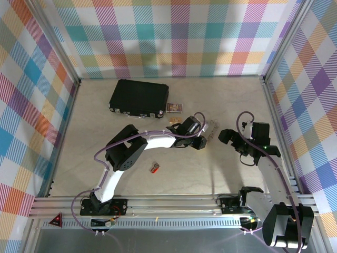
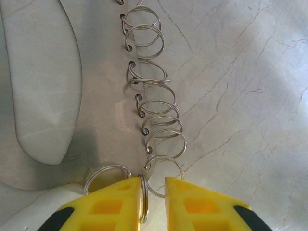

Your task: Put the keys on the keyring

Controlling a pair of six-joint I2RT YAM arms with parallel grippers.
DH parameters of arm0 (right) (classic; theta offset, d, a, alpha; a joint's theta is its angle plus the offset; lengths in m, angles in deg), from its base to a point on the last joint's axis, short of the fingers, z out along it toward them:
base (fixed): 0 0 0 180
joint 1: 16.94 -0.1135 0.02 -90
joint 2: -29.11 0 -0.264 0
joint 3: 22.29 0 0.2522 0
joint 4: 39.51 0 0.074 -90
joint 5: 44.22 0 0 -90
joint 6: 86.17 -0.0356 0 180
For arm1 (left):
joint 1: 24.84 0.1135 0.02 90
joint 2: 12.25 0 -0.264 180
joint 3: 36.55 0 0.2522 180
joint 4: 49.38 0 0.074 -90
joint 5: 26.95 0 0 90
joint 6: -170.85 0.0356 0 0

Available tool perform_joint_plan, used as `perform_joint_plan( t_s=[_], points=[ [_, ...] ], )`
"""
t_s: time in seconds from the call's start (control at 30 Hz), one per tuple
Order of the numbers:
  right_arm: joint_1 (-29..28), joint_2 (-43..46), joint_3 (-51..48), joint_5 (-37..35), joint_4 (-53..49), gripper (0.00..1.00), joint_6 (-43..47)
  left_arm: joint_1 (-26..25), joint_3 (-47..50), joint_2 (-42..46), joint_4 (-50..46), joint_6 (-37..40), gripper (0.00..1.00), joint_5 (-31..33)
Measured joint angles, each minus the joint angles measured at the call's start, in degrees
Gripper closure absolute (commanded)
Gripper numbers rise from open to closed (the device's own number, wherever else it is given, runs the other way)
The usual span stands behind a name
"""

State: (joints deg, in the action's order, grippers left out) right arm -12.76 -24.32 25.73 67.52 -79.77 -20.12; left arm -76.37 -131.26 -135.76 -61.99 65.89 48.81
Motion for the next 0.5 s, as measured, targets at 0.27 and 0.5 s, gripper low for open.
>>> perform_joint_plan(
  t_s=[0.27,0.5],
  points=[
    [0.4,1.6,0.0,-0.2,-0.7,0.02,0.4,0.0,0.0,0.0,0.0,0.0,0.86,0.4],
    [0.4,3.3,0.0,-0.2,-1.3,0.01,0.4,0.0,0.1,0.0,-0.2,0.0,0.92,0.8]
  ],
)
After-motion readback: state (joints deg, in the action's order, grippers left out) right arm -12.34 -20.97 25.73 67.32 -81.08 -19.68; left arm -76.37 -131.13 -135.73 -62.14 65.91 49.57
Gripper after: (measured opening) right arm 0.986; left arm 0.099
